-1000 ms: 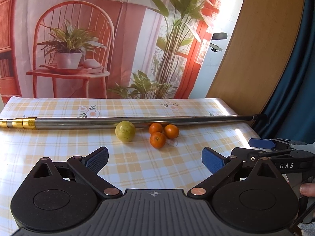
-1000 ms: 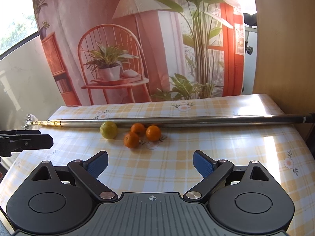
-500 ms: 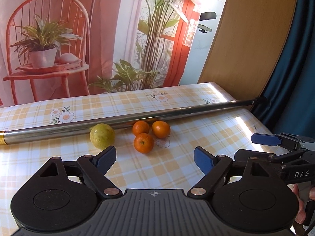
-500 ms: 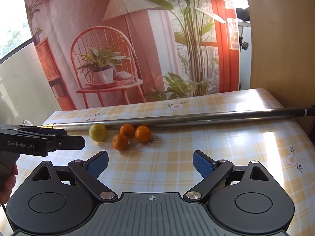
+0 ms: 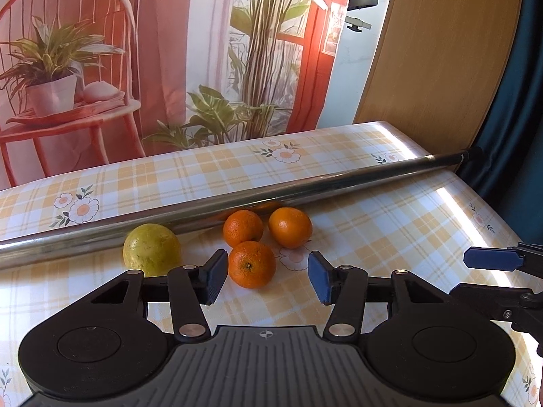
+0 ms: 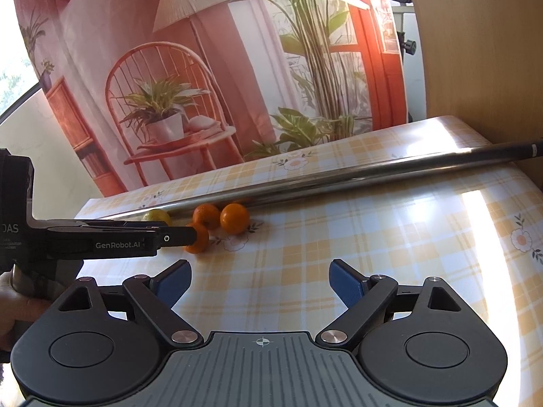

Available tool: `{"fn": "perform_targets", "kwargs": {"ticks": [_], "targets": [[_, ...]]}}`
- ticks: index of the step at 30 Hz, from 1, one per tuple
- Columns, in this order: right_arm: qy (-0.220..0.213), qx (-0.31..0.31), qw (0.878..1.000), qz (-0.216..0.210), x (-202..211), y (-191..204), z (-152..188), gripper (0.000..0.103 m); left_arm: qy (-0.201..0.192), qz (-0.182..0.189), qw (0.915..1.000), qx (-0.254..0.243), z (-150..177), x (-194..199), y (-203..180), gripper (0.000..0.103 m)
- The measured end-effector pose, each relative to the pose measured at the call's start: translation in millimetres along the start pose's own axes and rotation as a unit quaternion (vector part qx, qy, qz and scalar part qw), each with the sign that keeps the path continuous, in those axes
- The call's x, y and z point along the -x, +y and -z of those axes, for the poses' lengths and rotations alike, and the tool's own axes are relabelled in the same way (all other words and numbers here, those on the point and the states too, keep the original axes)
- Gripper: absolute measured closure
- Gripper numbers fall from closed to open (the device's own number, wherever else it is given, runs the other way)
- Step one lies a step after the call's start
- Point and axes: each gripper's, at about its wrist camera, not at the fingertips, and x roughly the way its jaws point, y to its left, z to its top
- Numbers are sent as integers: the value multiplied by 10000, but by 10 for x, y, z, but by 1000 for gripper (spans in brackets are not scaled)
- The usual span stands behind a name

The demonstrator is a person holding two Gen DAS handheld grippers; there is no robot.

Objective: Organize fruits
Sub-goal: 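Close the left tool on a mandarin while the right approaches another mandarin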

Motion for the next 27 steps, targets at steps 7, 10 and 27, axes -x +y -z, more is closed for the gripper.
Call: {"fn": "perform_targets", "kwargs": {"ticks": [7, 10, 27], "targets": [[129, -117, 9998, -50, -87, -36, 67, 16, 133, -170, 9997, -108, -15, -172, 6, 54], [170, -134, 9997, -84, -109, -40, 85, 16, 200, -178, 9996, -40, -23, -217, 42, 57], [165, 2, 9999, -37, -197, -7, 58, 19, 32, -89, 9999, -67, 60, 179, 52, 65]]}}
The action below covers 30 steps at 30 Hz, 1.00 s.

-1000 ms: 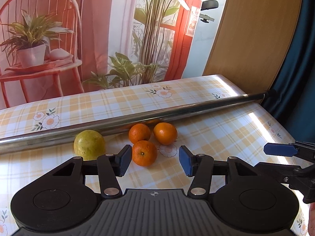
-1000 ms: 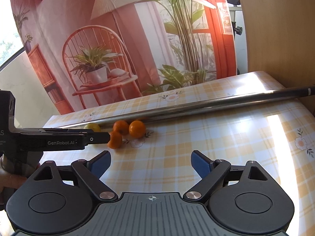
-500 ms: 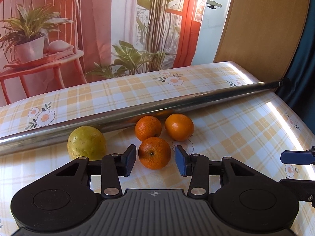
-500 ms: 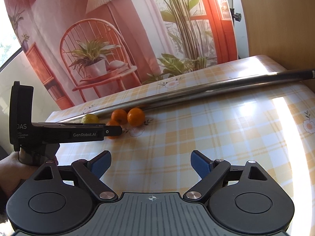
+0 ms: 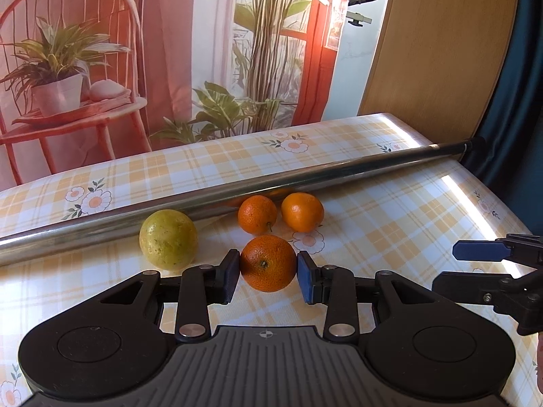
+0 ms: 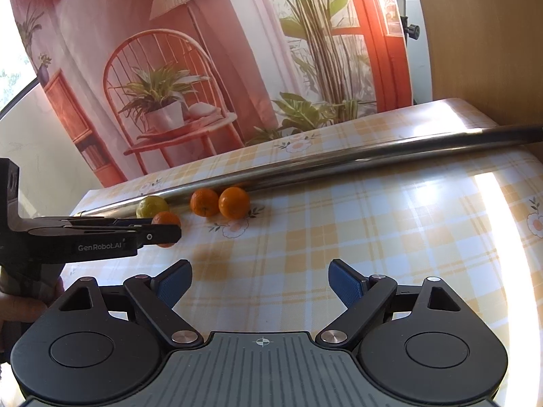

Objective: Organize fruits
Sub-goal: 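Close the left tool on a mandarin while the right approaches another mandarin, then close the right tool on a mandarin and lift it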

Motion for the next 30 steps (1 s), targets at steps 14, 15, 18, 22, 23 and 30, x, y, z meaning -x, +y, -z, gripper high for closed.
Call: {"fn": "perform_targets", "kwargs": {"ticks": [14, 15, 18, 22, 23, 30], "targets": [[-936, 863, 9917, 186, -191, 176, -111, 49, -602, -535, 9950, 585, 323, 917, 302, 65], [-992, 941, 9903, 224, -222, 182, -146, 49, -624, -580, 9941, 666, 352, 970, 322, 65], [-1057, 1078, 9884, 163, -311, 218, -220, 51, -693, -732, 9918, 790, 424, 1099, 340, 65], [-991, 1325, 9861, 145, -505, 307, -296, 56, -691, -764, 9894, 1024, 506, 1201, 403, 65], [-968, 1363, 9858, 137, -556, 328, -314, 57, -678, -780, 9889, 1067, 528, 1216, 418, 65], [-736, 1463, 9865, 84, -845, 426, -347, 58, -636, -863, 9857, 1299, 608, 1232, 489, 65]]}}
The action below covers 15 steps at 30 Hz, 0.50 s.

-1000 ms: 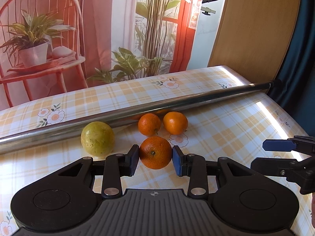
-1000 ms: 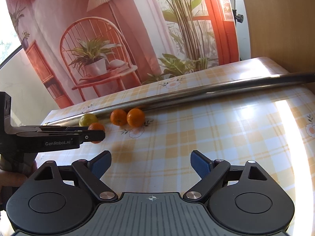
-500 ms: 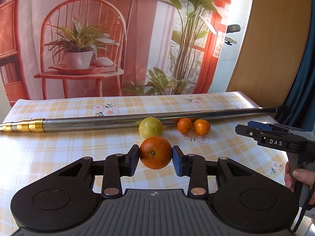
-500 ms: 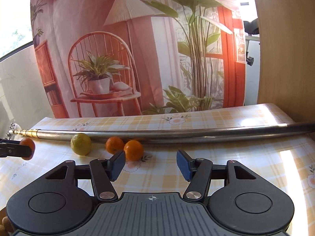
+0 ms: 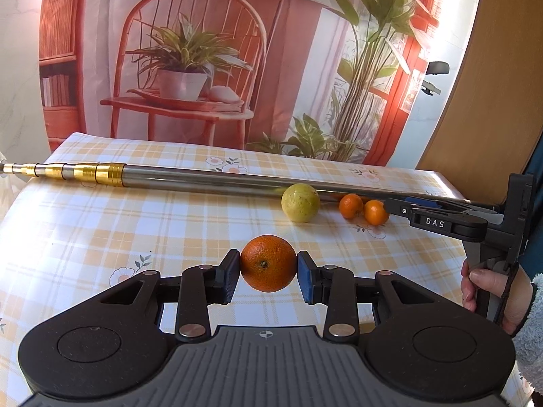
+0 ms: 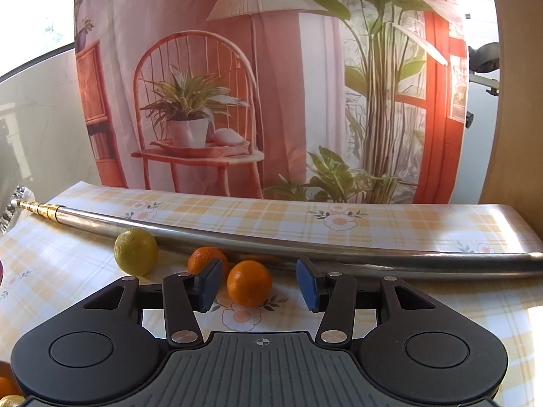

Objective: Organize fruits
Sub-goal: 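Close the right tool on a mandarin and lift it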

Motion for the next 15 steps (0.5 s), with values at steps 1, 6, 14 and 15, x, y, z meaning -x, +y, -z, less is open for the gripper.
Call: {"fn": "perform_targets", "kwargs": {"ticks": [1, 6, 14, 15], "targets": [[34, 25, 10000, -3, -28, 8, 4, 59, -5, -1, 10000, 1, 9, 5, 2, 65], [201, 37, 9998, -28, -147, 22, 32, 62, 12, 38, 10000, -18, 33, -3, -11, 65], [409, -28, 9991, -68, -290, 0, 53, 65, 44, 96, 9999, 20, 58, -4, -11, 65], [445, -19, 9990, -72, -307, 2, 61, 66, 47, 104, 9999, 21, 61, 1, -14, 65]]}}
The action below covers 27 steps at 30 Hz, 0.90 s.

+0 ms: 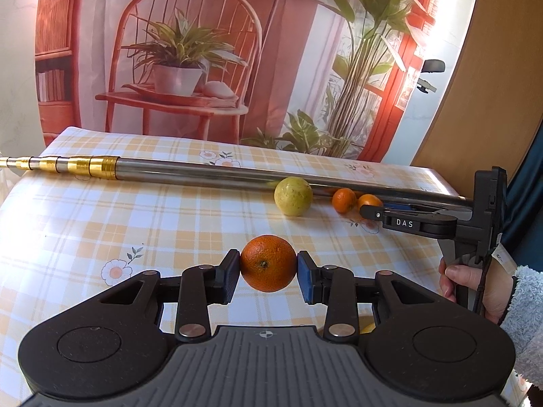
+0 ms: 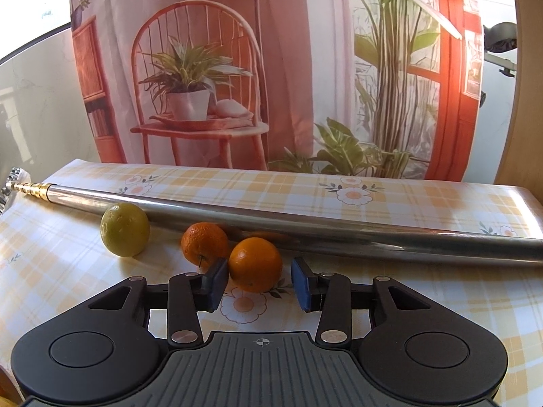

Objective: Organize fruits
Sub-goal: 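Close the right tool on a mandarin and lift it, then carry both mandarins over the plate and open both tools to release them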

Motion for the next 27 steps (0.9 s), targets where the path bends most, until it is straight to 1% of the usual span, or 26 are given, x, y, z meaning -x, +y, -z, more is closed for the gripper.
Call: {"fn": "perform_targets", "kwargs": {"ticks": [4, 7, 11, 17, 22, 27], "targets": [[5, 6, 10000, 23, -17, 16, -15, 71, 27, 19, 10000, -2, 17, 7, -7, 65], [10, 1, 10000, 50, -7, 30, -7, 71, 27, 34, 10000, -37, 21, 16, -17, 65], [11, -157, 9999, 12, 64, 15, 10, 71, 35, 70, 9999, -63, 19, 33, -27, 65], [5, -435, 9989, -152, 315, 13, 90, 71, 105, 192, 9998, -45, 56, 59, -46, 65], [36, -533, 9982, -289, 563, 93, 224, 71, 95, 306, 9994, -95, 103, 116, -89, 65], [-59, -676, 9969, -406, 848, 190, 338, 71, 135, 410, 9989, -177, 164, 171, -131, 65]]}}
